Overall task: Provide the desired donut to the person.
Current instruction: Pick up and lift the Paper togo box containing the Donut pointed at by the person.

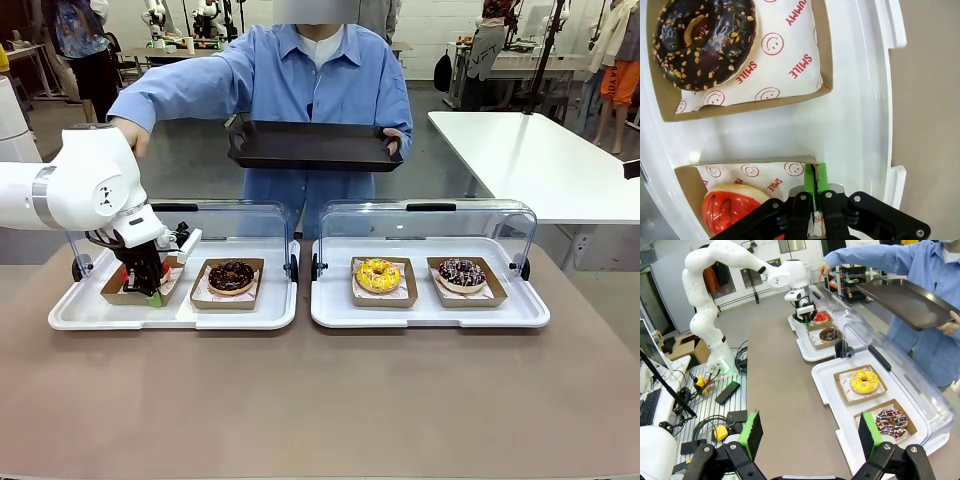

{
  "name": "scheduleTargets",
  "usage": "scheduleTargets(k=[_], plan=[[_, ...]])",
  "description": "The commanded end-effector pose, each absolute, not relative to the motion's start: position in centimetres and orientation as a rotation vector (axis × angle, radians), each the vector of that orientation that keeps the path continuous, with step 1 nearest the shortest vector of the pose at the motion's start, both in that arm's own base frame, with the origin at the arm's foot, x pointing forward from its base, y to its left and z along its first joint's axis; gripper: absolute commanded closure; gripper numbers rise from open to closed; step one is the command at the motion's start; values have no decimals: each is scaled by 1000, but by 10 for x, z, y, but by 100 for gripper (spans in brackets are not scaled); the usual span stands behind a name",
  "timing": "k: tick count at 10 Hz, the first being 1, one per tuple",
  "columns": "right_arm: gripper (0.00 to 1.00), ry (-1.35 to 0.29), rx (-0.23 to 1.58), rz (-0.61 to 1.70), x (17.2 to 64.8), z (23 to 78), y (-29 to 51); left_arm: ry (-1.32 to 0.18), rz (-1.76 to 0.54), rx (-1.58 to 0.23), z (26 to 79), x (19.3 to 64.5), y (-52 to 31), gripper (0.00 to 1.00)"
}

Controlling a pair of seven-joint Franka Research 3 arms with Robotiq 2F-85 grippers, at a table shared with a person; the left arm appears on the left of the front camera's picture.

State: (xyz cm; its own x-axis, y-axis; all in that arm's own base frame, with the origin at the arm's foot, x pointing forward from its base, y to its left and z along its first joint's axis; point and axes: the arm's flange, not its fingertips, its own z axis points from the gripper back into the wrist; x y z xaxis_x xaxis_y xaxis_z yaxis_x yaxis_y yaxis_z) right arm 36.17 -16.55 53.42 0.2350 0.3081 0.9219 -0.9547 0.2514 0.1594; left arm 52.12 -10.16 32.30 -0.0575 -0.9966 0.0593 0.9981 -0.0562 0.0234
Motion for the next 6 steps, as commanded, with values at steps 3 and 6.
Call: scheduleTargets(k=[3,6], plan=[[0,-919,899,1049,362,534,-165,-29,-1613,-17,327,515,-97,100],[0,-919,899,1049,362,534,-165,67,-1500,-7,345,486,-95,100]])
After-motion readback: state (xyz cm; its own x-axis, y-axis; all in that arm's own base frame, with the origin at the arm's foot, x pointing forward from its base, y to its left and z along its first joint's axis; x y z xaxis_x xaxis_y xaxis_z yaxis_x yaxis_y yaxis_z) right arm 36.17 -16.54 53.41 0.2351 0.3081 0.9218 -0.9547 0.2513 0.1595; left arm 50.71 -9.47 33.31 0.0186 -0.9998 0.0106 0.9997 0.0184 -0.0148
